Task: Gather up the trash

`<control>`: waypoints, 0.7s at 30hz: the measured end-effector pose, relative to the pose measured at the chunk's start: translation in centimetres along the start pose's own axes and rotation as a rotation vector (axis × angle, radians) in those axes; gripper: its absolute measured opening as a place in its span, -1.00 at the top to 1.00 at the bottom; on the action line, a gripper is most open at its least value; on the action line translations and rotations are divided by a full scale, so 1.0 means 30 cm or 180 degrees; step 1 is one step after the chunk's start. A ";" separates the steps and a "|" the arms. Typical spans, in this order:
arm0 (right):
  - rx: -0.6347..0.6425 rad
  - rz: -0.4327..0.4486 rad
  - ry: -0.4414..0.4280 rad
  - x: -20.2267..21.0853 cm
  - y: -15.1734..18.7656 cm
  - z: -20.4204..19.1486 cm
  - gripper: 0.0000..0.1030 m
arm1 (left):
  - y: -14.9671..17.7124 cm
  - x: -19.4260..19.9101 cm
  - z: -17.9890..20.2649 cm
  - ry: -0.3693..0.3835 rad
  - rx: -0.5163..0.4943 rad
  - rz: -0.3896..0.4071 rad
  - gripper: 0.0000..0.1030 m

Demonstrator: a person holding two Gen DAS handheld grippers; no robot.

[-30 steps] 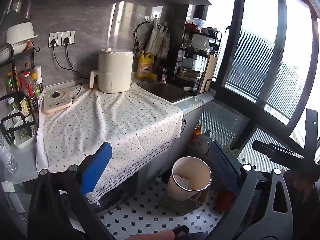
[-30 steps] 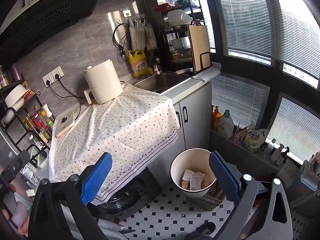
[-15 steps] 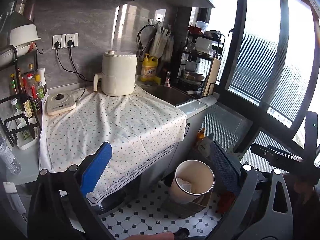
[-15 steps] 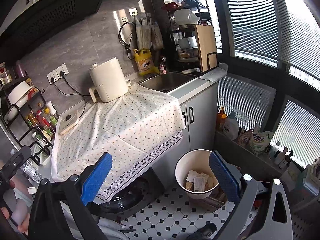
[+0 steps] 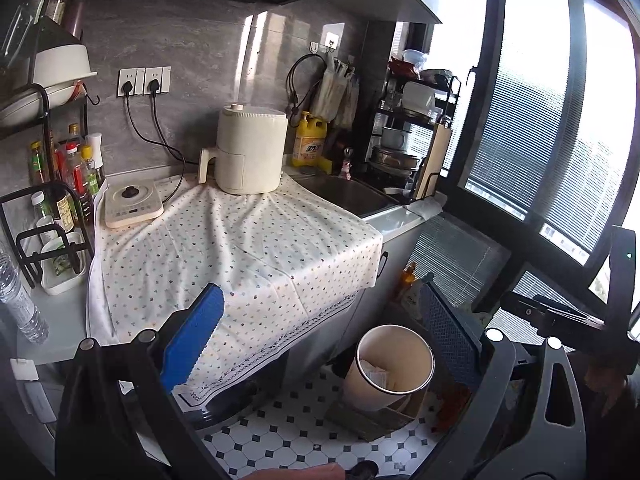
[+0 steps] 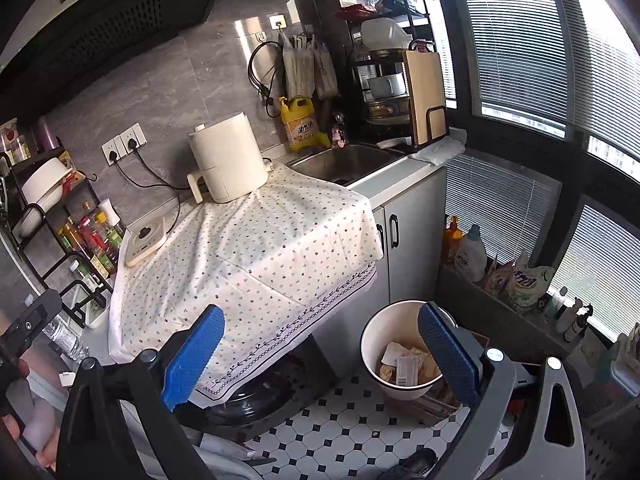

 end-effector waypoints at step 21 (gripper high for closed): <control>0.0022 0.0017 0.0040 -0.004 0.013 0.001 -0.85 | 0.018 -0.004 0.000 0.0004 0.0041 -0.0024 -0.88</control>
Point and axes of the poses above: each gripper's, at about its wrist camera, not at the fingertips, and x roughly against the way its jaws point, z to its right, y to its underside, the point moved 10 cm from there along -x, roughly the way its jaws point, and after that the axes turned 10 degrees about -x, right-handed, at the moved point
